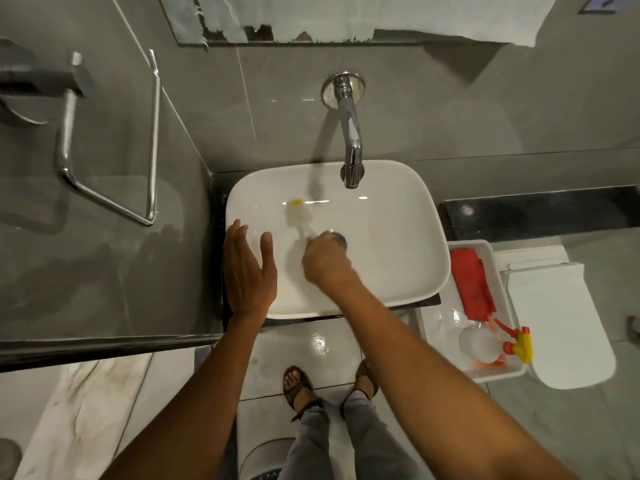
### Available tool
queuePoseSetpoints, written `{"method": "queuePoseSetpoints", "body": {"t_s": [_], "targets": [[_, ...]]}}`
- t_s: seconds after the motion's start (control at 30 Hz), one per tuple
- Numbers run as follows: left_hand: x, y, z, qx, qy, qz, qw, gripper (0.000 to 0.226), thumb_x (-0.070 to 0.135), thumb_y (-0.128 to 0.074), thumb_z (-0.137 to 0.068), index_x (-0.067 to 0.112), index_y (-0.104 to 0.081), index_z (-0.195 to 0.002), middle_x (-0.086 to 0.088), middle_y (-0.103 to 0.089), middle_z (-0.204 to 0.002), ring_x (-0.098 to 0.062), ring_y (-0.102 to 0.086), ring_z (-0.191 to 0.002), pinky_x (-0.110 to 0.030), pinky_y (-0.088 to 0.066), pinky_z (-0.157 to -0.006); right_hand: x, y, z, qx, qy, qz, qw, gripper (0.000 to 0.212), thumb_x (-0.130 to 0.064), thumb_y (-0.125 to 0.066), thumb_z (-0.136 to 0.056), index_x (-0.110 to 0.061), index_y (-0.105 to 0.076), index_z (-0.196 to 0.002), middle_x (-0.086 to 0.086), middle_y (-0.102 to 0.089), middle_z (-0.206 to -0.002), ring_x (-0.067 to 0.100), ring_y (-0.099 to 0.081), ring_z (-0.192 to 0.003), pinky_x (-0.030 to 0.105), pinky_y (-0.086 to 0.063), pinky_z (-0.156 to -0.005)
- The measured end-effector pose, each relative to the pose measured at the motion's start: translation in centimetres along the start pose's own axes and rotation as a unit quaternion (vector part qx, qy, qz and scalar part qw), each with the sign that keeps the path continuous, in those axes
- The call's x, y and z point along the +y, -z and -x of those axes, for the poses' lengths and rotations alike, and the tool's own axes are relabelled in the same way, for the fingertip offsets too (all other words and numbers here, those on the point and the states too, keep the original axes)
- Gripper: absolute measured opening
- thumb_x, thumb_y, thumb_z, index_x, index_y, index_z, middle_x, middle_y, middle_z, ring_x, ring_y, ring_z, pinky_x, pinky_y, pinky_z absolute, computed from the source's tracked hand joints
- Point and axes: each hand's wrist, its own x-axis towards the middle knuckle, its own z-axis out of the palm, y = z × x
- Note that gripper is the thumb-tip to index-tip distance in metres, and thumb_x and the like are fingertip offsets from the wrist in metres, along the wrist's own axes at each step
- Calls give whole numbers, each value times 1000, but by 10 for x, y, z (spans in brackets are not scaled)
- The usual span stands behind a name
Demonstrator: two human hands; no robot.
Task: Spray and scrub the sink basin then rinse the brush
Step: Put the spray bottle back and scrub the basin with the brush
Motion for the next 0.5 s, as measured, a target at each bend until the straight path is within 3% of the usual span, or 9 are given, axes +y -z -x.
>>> {"method": "queuePoseSetpoints", "body": {"t_s": [0.07,0.13,0.23,0.3,0.4,0.5], "targets": [[-1,-1,0,-1,-4,2,1000,86,77,-18,-105,15,-45,-159,-5,-41,-171,-25,-40,-159,-45,-37,-129,24,34,-23,59,-38,3,998,44,-30,-34,-111,-1,-45,-142,20,-57,-144,39,-56,-135,43,-46,-104],[-2,-1,0,1,-7,1,1000,83,75,-20,-106,14,-45,-157,-5,-42,-170,-25,-41,-158,-46,-37,-129,61,70,-36,72,-67,52,994,44,-24,-37,-109,-1,-47,-146,20,-53,-146,39,-56,-135,43,-46,-108],[-2,-1,0,5,-15,-1,1000,81,73,-21,-108,12,-47,-154,-7,-44,-168,-26,-42,-157,-47,-38,-128,109,106,-17,23,-89,175,980,44,-13,-37,-106,-2,-52,-146,24,-56,-143,39,-64,-123,42,-53,-98],[-1,0,0,2,-17,0,1000,82,73,-21,-108,11,-47,-154,-7,-44,-168,-26,-42,-157,-47,-38,-128,124,110,12,-36,-95,209,973,43,-12,-35,-108,-1,-54,-144,23,-61,-139,36,-66,-109,37,-55,-82],[-1,0,1,-1,-12,10,1000,81,74,-21,-107,13,-46,-155,-6,-44,-169,-26,-42,-157,-48,-39,-127,124,90,57,-146,-91,197,965,32,-9,-41,-107,1,-60,-132,19,-69,-111,28,-67,-87,35,-53,-69],[-3,-1,0,1,-8,22,1000,81,74,-21,-107,14,-45,-156,-4,-43,-169,-25,-42,-157,-48,-39,-127,102,63,90,-219,-55,69,972,34,-25,-31,-112,-6,-59,-107,9,-58,-77,18,-56,-58,32,-49,-60]]}}
